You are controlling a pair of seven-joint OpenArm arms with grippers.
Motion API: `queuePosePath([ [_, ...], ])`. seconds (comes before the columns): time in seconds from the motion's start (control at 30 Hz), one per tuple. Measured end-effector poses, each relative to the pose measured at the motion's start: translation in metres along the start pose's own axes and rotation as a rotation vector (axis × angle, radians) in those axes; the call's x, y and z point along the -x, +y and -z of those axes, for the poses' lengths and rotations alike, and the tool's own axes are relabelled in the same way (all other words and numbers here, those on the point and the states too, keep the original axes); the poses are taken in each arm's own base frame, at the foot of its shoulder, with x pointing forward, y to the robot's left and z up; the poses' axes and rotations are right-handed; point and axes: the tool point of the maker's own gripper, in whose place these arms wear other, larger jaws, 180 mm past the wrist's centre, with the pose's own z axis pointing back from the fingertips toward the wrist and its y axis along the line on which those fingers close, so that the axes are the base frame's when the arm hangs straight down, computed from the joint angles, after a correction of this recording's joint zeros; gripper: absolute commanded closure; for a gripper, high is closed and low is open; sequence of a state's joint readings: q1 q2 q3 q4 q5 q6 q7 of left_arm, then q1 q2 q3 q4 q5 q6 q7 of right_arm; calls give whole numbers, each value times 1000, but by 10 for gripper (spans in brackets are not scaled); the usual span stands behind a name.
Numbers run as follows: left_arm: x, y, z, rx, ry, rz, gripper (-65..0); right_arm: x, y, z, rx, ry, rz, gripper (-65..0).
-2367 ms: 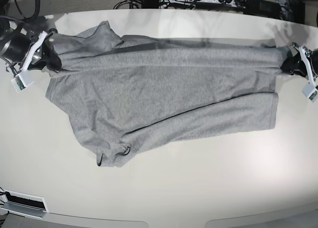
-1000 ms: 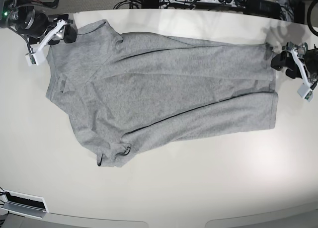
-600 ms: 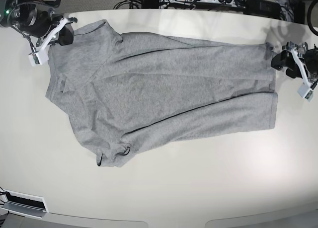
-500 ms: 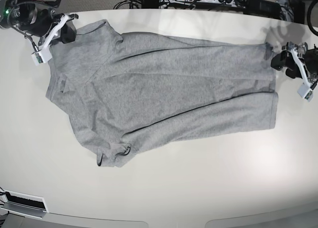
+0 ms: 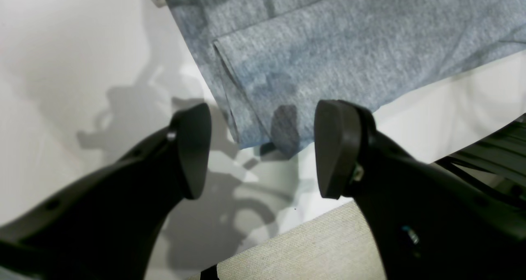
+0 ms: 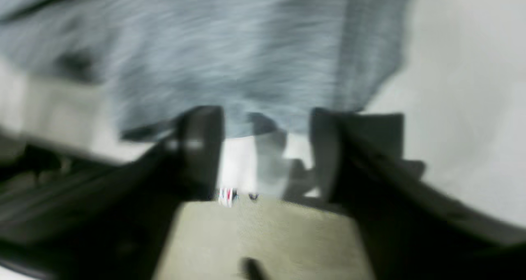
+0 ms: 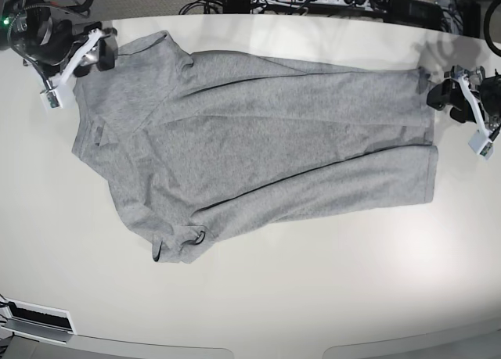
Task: Layout the t-shirt on the table in an organized manner, then fold the t-shirt properly
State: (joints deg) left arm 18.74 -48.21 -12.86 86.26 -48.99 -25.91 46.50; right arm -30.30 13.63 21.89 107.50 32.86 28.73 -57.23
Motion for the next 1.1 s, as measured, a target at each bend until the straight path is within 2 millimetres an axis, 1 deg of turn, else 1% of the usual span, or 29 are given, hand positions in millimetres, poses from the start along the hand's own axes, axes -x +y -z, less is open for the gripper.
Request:
queuePosePath([
  [0.07, 0, 0, 0, 0, -1, 0, -403, 3, -3, 5, 0, -18, 35, -398],
  [0.17, 0, 0, 0, 1, -1, -1, -403, 23, -4, 15, -30, 27, 102, -398],
  [0.23, 0, 0, 0, 0, -1, 0, -403, 33, 0, 21, -71, 39, 139, -398],
  [0.33, 0, 0, 0, 0, 0, 0, -403, 42, 6, 26, -131, 45, 171, -398],
  [0.43, 0, 0, 0, 1, -1, -1, -403, 38, 12, 28, -173, 28, 154, -398],
  [0.57, 0, 0, 0, 1, -1, -1, -403, 27, 21, 27, -229, -18, 137, -359],
  [0.63, 0, 0, 0, 1, -1, -1, -403, 27, 21, 27, -229, -16, 135, -358],
  [0.67, 0, 0, 0, 0, -1, -1, -403, 29, 17, 27, -206, -11, 134, -358],
  [0.73, 0, 0, 0, 1, -1, -1, -403, 38, -4, 31, -83, 32, 165, -360],
  [0.77, 0, 0, 0, 0, 0, -1, -403, 40, -11, 31, -45, 37, 162, -360],
  [0.83, 0, 0, 0, 1, -1, -1, -403, 42, -19, 30, -6, 47, 140, -360],
  [0.97, -1, 0, 0, 3, -3, -3, -403, 40, -25, 29, 20, 33, 173, -360],
  [1.1, -1, 0, 0, 3, -3, -2, -403, 37, -23, 29, 10, 15, 164, -360],
])
